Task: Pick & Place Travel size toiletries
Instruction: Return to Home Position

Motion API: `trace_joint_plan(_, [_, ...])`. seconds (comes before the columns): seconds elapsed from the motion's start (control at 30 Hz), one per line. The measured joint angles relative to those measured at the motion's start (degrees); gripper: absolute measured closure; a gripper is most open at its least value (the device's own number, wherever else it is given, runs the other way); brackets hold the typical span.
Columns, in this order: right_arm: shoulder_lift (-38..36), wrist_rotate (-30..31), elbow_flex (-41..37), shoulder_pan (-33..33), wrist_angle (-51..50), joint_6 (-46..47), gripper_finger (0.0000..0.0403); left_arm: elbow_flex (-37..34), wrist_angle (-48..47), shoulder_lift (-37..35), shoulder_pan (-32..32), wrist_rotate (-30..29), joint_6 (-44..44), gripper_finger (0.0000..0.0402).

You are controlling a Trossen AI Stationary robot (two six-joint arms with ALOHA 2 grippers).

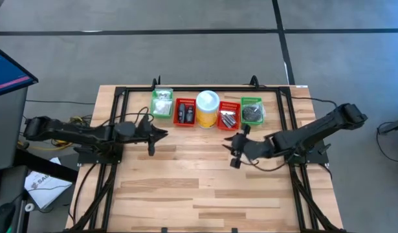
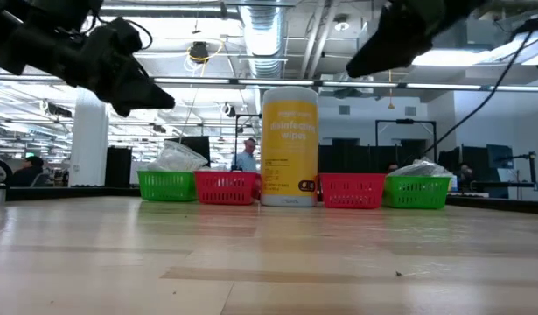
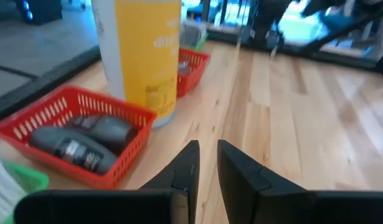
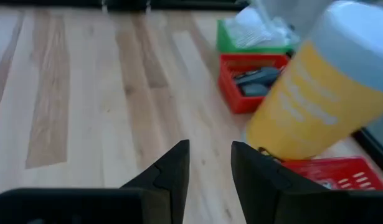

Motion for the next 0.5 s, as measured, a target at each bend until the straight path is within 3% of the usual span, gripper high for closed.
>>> trace_joint_plan(0.23, [-11.8, -0.7, -12.0, -2.3, 10.7, -2.7, 0.0294, 0.0, -4.5, -7.3, -2.0, -0.9, 0.1, 0.0353])
trace_joint_plan(0.5, [-23.6, -3.0, -20.3, -6.9, 16.9, -8.0, 0.0294, 0.0, -5.2, -11.1, -4.0, -1.5, 0.4, 0.0353])
